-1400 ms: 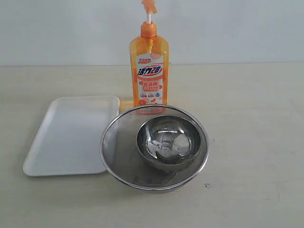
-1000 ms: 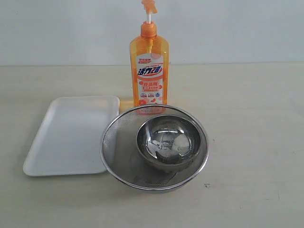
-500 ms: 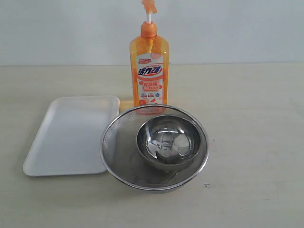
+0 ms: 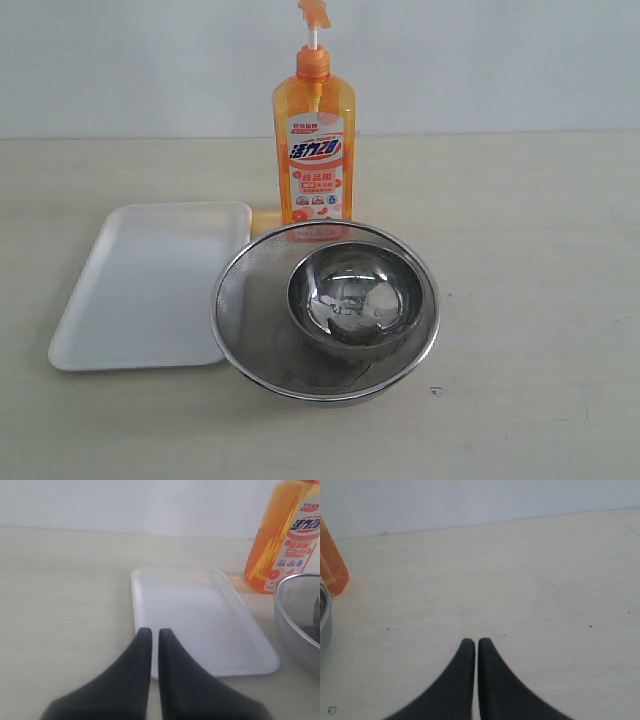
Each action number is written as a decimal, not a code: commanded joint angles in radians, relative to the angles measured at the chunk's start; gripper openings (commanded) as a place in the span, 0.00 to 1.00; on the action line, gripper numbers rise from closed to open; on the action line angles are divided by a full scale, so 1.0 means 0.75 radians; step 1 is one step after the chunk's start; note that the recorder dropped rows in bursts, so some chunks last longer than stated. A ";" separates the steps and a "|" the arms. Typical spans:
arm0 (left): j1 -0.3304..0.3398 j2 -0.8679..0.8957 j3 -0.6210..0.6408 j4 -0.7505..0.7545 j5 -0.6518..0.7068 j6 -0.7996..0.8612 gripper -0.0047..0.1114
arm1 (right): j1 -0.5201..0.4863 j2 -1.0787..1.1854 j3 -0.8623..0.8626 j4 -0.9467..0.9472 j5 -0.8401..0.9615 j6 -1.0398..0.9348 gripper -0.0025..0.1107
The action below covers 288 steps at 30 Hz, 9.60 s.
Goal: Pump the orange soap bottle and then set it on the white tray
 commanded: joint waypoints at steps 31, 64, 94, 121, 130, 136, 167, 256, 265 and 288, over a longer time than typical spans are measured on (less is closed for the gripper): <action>0.006 -0.004 0.005 -0.002 -0.007 -0.003 0.08 | -0.004 0.140 -0.430 0.202 -0.767 0.112 0.02; 0.006 -0.004 0.005 -0.002 -0.007 -0.003 0.08 | -0.004 2.436 -1.679 -1.974 -1.792 0.995 0.02; 0.006 -0.004 0.005 -0.002 -0.007 -0.003 0.08 | -0.145 2.874 -2.002 -1.858 -2.108 0.863 0.34; 0.006 -0.004 0.005 -0.002 -0.007 -0.003 0.08 | 0.121 2.882 -2.002 -1.607 -1.506 0.988 0.92; 0.006 -0.004 0.005 -0.002 -0.007 -0.003 0.08 | 0.121 2.882 -2.002 -1.677 -1.648 0.957 0.92; 0.006 -0.004 0.005 -0.002 -0.007 -0.003 0.08 | 0.124 2.882 -2.002 -1.743 -1.648 0.894 0.92; 0.006 -0.004 0.005 -0.002 -0.007 -0.003 0.08 | 0.210 2.824 -2.002 -1.530 -1.515 0.814 0.92; 0.006 -0.004 0.005 -0.002 -0.007 -0.003 0.08 | 0.195 1.844 -1.384 -0.700 -1.011 0.263 0.02; 0.006 -0.004 0.005 -0.002 -0.007 -0.003 0.08 | 0.195 1.615 -1.102 -0.617 -1.045 0.272 0.02; 0.006 -0.004 0.005 -0.002 -0.007 -0.003 0.08 | 0.195 1.272 -0.660 -0.416 -1.132 0.180 0.02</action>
